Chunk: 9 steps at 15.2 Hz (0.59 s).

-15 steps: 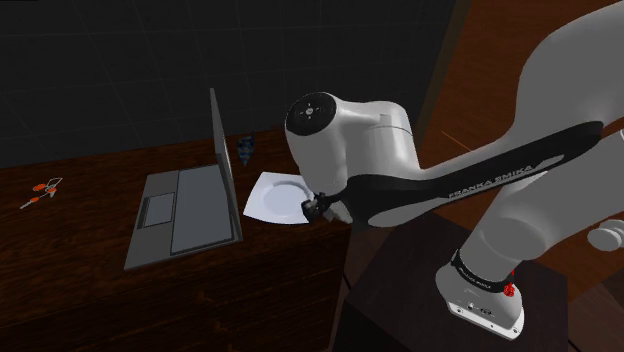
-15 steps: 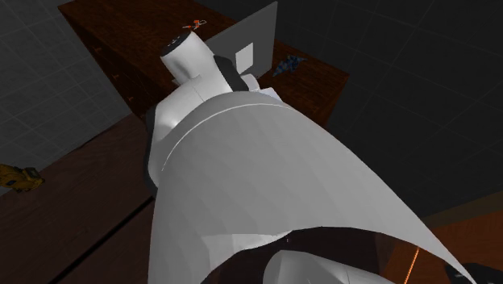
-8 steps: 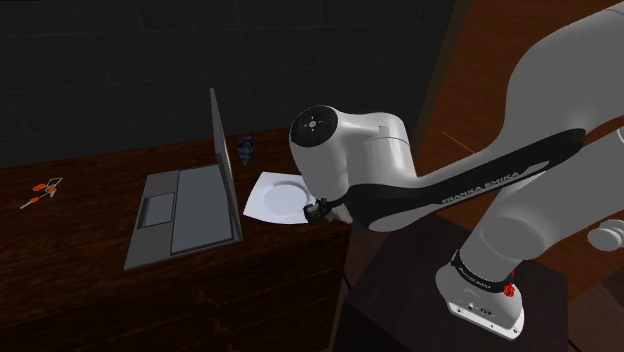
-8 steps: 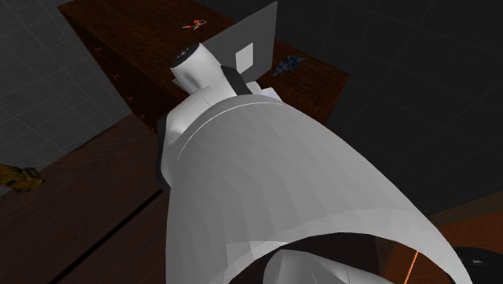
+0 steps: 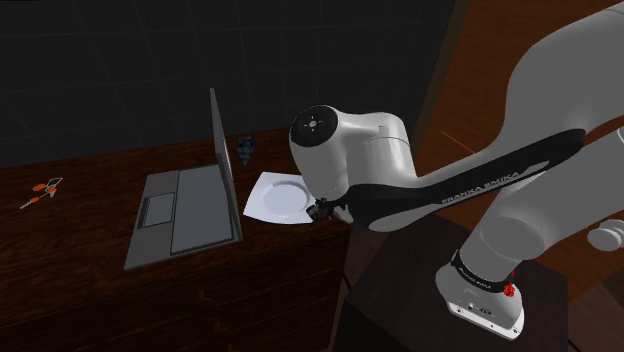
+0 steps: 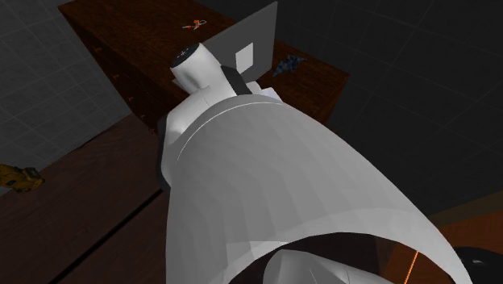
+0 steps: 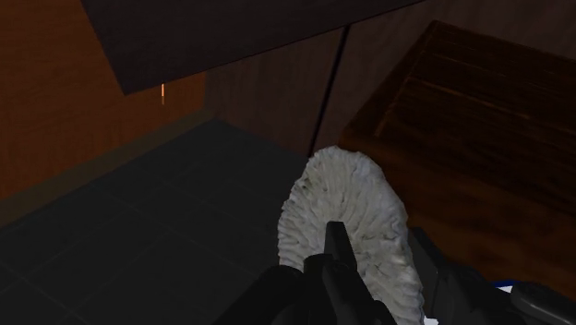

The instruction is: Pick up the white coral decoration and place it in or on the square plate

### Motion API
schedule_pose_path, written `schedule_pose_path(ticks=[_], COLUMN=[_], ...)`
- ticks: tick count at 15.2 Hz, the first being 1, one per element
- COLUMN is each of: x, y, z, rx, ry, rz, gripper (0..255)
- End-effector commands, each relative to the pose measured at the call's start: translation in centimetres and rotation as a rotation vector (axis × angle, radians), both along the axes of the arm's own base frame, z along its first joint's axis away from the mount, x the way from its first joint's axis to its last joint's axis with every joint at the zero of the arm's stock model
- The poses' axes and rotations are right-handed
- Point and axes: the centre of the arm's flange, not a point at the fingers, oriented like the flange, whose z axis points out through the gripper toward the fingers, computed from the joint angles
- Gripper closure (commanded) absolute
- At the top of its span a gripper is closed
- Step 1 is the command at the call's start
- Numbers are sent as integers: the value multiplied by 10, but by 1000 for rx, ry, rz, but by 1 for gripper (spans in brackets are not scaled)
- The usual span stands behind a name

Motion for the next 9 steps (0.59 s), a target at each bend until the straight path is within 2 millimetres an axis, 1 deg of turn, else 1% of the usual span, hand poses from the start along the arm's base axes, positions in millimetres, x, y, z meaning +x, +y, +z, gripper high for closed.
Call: schedule_pose_path(ticks=[1,7,9], x=[0,0,0], y=[0,0,0], z=[-1,-1,10], rx=[0,0,0], ry=[2,2,2], rz=[0,0,0], gripper=[255,255,255])
